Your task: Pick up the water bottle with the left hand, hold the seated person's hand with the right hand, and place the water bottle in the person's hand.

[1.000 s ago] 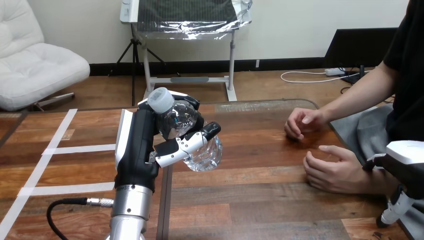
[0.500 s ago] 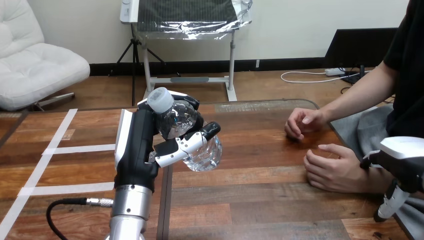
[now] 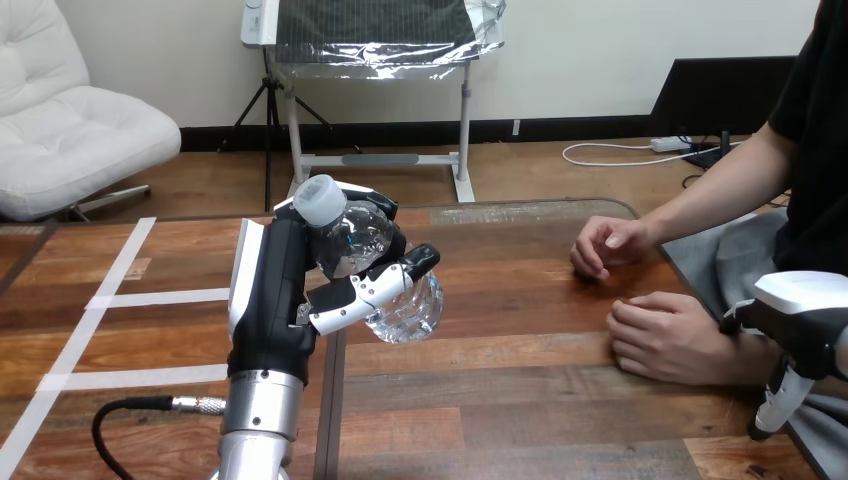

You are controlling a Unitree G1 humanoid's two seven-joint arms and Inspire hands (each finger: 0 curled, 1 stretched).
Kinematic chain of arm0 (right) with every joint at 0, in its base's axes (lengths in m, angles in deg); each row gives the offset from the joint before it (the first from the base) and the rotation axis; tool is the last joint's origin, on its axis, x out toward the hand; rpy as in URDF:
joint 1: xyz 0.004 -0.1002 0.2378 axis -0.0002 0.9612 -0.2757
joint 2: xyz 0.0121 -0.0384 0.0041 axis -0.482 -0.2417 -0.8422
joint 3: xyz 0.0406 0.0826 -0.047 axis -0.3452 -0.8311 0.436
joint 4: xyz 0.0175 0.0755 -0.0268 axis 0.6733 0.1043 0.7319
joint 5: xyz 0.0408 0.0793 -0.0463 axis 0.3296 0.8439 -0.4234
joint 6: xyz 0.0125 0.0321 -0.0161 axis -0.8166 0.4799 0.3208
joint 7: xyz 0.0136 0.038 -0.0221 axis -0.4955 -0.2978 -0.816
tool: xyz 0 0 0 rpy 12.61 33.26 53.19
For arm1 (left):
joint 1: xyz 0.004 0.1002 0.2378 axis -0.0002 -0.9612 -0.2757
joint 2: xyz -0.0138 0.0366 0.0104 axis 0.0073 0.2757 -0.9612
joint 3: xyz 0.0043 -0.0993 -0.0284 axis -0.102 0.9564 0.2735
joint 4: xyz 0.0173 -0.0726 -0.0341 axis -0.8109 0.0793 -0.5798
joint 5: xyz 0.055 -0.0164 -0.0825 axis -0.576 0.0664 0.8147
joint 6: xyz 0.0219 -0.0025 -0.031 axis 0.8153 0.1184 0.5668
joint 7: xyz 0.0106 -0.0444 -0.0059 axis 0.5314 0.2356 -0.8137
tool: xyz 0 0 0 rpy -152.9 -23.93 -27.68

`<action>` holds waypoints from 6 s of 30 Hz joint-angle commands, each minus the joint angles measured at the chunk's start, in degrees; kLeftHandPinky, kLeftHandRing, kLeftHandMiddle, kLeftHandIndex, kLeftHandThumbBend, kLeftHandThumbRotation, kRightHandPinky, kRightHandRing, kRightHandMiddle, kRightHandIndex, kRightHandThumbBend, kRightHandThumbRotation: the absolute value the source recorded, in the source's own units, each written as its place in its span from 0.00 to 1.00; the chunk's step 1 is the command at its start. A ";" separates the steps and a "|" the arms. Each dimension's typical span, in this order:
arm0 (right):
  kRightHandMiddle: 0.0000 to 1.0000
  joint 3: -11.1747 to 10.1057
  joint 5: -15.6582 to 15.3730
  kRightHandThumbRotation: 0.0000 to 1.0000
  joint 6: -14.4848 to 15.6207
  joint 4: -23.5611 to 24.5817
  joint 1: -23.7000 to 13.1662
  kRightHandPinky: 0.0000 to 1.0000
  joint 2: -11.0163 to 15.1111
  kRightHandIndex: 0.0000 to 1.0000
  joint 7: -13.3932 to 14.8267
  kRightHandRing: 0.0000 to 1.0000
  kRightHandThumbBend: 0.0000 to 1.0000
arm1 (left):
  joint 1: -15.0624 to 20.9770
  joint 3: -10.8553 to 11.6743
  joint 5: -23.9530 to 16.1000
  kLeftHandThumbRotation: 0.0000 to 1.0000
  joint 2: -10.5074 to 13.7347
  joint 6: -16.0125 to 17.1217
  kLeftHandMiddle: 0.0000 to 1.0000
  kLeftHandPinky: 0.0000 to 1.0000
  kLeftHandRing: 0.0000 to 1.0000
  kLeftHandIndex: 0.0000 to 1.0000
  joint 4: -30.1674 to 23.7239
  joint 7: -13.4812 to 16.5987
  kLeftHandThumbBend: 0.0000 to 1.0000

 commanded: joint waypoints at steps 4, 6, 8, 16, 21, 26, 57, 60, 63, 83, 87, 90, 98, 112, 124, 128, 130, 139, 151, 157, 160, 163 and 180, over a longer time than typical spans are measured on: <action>0.90 2.43 -0.40 0.05 -0.89 -4.58 -4.27 0.83 -0.10 0.85 2.17 0.90 0.77 | 2.48 1.04 0.56 0.00 -0.09 1.75 0.46 0.37 0.42 0.49 -3.42 0.10 0.63; 0.89 2.96 -0.61 0.05 -1.04 -5.59 -4.76 0.83 -0.27 0.85 2.74 0.90 0.77 | 2.41 1.06 0.71 0.00 -0.18 1.47 0.46 0.37 0.42 0.49 -3.57 0.06 0.62; 0.89 3.40 -0.75 0.05 -1.20 -6.56 -5.22 0.83 -0.42 0.85 3.21 0.90 0.77 | 2.37 1.08 0.62 0.00 -0.21 1.31 0.46 0.37 0.42 0.49 -3.67 0.11 0.62; 0.89 4.71 -0.66 0.03 -1.25 -9.15 -6.41 0.84 -0.86 0.85 4.97 0.90 0.75 | 2.20 1.28 0.02 0.00 -0.19 1.45 0.46 0.37 0.42 0.49 -3.74 0.27 0.62; 0.90 5.17 -0.80 0.02 -0.53 -10.36 -7.05 0.84 -1.31 0.85 5.78 0.90 0.74 | 2.08 1.42 0.18 0.00 -0.15 1.56 0.47 0.37 0.42 0.49 -3.73 0.16 0.62; 0.90 4.87 -0.17 0.01 -0.02 -10.51 -6.97 0.84 -1.51 0.86 6.99 0.90 0.74 | 2.02 1.60 0.62 0.00 -0.18 1.69 0.47 0.37 0.42 0.49 -3.59 -0.05 0.62; 0.88 4.51 2.61 0.02 5.56 -9.36 -6.18 0.76 -2.57 0.87 10.37 0.86 0.72 | 2.69 2.10 0.43 0.00 -0.07 1.68 0.47 0.37 0.42 0.49 -2.84 -0.29 0.63; 0.87 4.67 2.63 0.02 5.23 -9.68 -6.36 0.76 -2.66 0.86 10.67 0.85 0.72 | 2.85 2.10 0.38 0.00 -0.03 1.84 0.47 0.37 0.42 0.49 -2.70 -0.30 0.62; 0.85 4.84 2.61 0.01 4.90 -10.04 -6.57 0.73 -2.78 0.84 11.00 0.82 0.73 | 2.92 2.11 0.33 0.00 -0.09 1.76 0.47 0.37 0.42 0.49 -2.73 -0.26 0.62; 0.82 7.88 1.74 0.00 1.62 -15.70 -10.40 0.63 -3.05 0.81 9.80 0.76 0.72 | 3.17 2.21 0.82 0.00 -0.29 1.15 0.47 0.37 0.42 0.49 -3.25 -0.77 0.62; 0.81 8.95 1.91 0.00 1.49 -18.21 -12.07 0.60 -3.61 0.81 8.36 0.74 0.70 | 3.03 2.25 0.57 0.00 -0.31 0.91 0.46 0.37 0.42 0.49 -3.61 -0.74 0.62; 0.82 9.46 2.92 0.00 0.86 -20.67 -13.50 0.60 -4.36 0.81 7.15 0.75 0.68 | 2.84 2.33 0.64 0.00 -0.31 0.76 0.46 0.37 0.42 0.49 -3.84 -0.81 0.62; 0.81 11.21 2.27 0.00 -1.96 -23.62 -14.95 0.59 -4.35 0.80 7.69 0.74 0.67 | 2.53 2.39 0.76 0.00 -0.40 0.58 0.46 0.37 0.42 0.49 -4.02 -0.82 0.62; 0.72 12.84 2.69 0.00 -4.56 -27.98 -16.77 0.49 -5.10 0.77 7.55 0.62 0.67 | 2.10 2.45 0.55 0.00 -0.45 0.67 0.46 0.37 0.42 0.49 -4.08 -0.56 0.62; 0.71 13.85 2.82 0.00 -3.84 -28.46 -16.77 0.47 -5.47 0.75 6.91 0.62 0.69 | 2.00 2.54 0.65 0.00 -0.33 1.20 0.46 0.37 0.42 0.49 -4.04 -0.59 0.62; 0.72 13.42 3.43 0.00 -3.88 -27.97 -16.14 0.48 -5.56 0.75 7.36 0.62 0.70 | 1.97 2.62 0.75 0.00 -0.37 1.05 0.46 0.37 0.42 0.49 -4.05 -0.58 0.62; 0.72 12.85 4.30 0.00 -3.37 -27.31 -15.70 0.48 -5.68 0.75 6.82 0.63 0.70 | 2.01 2.66 0.81 0.00 -0.28 1.13 0.46 0.37 0.42 0.49 -3.93 -0.66 0.62; 0.72 13.30 4.94 0.00 -2.34 -26.68 -15.48 0.48 -5.83 0.76 5.63 0.62 0.68 | 2.13 2.71 0.71 0.00 -0.11 1.36 0.46 0.37 0.42 0.49 -3.75 -0.68 0.62; 0.64 12.85 6.82 0.00 -1.47 -26.60 -15.46 0.44 -6.19 0.68 4.48 0.55 0.69 | 2.06 2.63 1.23 0.00 -0.57 0.42 0.46 0.37 0.42 0.49 -4.19 -0.79 0.63; 0.67 13.41 6.68 0.00 -1.43 -26.74 -15.43 0.49 -6.08 0.63 4.90 0.59 0.70 | 2.07 2.51 0.62 0.00 -0.49 0.40 0.46 0.37 0.42 0.49 -4.23 -0.52 0.63; 0.65 13.26 6.77 0.00 -0.80 -26.11 -15.08 0.48 -6.20 0.60 5.01 0.58 0.70 | 2.16 2.53 0.84 0.00 -0.43 0.71 0.46 0.37 0.42 0.49 -4.01 -0.67 0.63; 0.65 14.17 5.76 0.00 -0.38 -26.96 -15.57 0.47 -6.41 0.57 4.93 0.57 0.69 | 2.20 2.51 0.34 0.00 -0.23 0.89 0.46 0.37 0.42 0.49 -3.92 -0.52 0.62; 0.64 13.96 6.15 0.00 -2.30 -26.22 -13.85 0.44 -6.12 0.55 7.44 0.57 0.69 | 2.36 2.74 0.30 0.00 -0.32 0.68 0.46 0.37 0.42 0.49 -3.91 -0.28 0.63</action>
